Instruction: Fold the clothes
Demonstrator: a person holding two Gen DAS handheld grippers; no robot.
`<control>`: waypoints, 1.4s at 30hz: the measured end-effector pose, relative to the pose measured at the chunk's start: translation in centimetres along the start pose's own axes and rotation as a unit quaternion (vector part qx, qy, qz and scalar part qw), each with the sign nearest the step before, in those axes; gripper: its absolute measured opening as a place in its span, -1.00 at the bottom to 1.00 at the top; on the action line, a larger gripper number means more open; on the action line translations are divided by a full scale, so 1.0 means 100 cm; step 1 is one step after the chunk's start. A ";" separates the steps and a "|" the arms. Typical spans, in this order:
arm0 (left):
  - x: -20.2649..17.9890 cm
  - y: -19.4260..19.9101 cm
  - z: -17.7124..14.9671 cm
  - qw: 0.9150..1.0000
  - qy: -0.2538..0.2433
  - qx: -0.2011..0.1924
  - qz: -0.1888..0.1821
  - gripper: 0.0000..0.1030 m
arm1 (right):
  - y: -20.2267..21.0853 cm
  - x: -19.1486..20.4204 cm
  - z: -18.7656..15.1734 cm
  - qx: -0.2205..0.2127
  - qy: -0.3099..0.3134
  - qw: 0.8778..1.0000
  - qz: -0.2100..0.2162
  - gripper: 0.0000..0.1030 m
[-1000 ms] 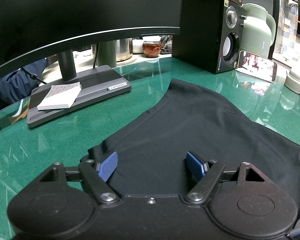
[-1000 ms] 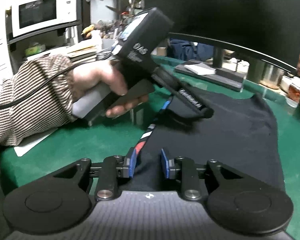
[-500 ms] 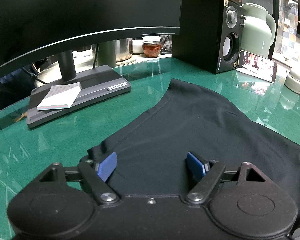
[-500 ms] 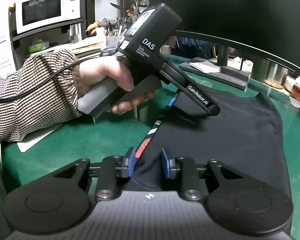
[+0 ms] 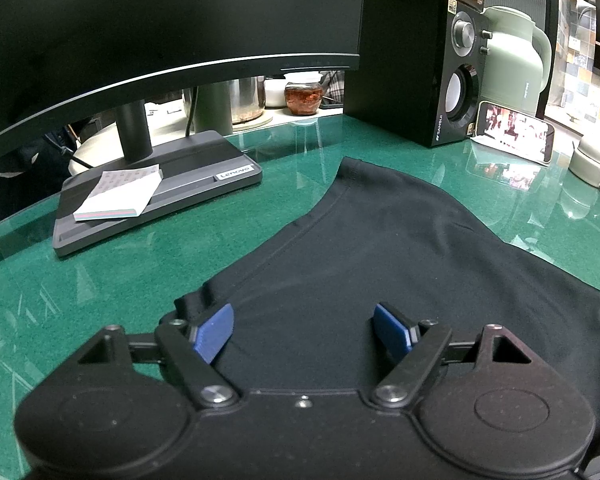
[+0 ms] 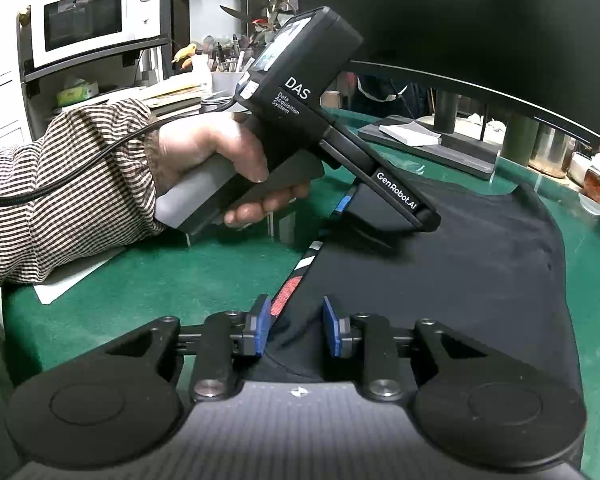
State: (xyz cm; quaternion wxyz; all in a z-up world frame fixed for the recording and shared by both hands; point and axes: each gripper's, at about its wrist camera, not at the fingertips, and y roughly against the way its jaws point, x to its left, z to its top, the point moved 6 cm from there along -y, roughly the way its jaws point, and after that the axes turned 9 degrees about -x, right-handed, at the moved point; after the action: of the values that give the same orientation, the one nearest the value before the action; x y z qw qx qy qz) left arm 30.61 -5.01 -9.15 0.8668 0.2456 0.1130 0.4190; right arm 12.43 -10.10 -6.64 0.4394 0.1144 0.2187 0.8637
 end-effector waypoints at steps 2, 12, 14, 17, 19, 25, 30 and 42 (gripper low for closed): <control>0.000 0.000 0.000 1.000 0.000 0.000 0.000 0.51 | 0.000 0.000 0.000 0.000 0.000 1.000 0.000 -0.44; 0.000 0.000 0.000 1.000 0.000 0.000 0.000 0.52 | 0.000 0.000 0.000 -0.001 -0.001 1.000 0.001 -0.44; -0.001 0.000 0.001 1.000 0.000 0.000 0.000 0.53 | 0.000 0.000 0.000 -0.001 -0.002 1.000 0.001 -0.44; -0.001 0.000 0.001 1.000 -0.001 0.000 0.000 0.53 | 0.000 0.000 0.000 -0.001 -0.001 1.000 0.001 -0.44; -0.001 0.000 0.001 1.000 0.000 0.000 0.000 0.53 | 0.001 0.000 0.000 -0.001 -0.002 1.000 0.001 -0.44; 0.003 0.009 0.008 1.000 0.005 -0.010 0.008 0.50 | 0.004 -0.004 0.003 -0.010 -0.009 1.000 -0.007 -0.45; 0.003 0.028 0.016 0.999 0.022 -0.021 -0.011 0.50 | 0.005 -0.010 0.003 -0.011 -0.013 1.000 -0.011 -0.45; -0.015 0.015 -0.005 0.999 -0.005 0.010 -0.030 0.42 | 0.002 -0.003 -0.003 0.002 -0.001 1.000 -0.003 -0.43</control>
State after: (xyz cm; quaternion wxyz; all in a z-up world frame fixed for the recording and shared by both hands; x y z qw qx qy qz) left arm 28.44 -5.22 -8.79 0.8773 0.2523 0.1204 0.3902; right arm 12.35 -10.48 -6.77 0.4416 0.1154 0.2202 0.8621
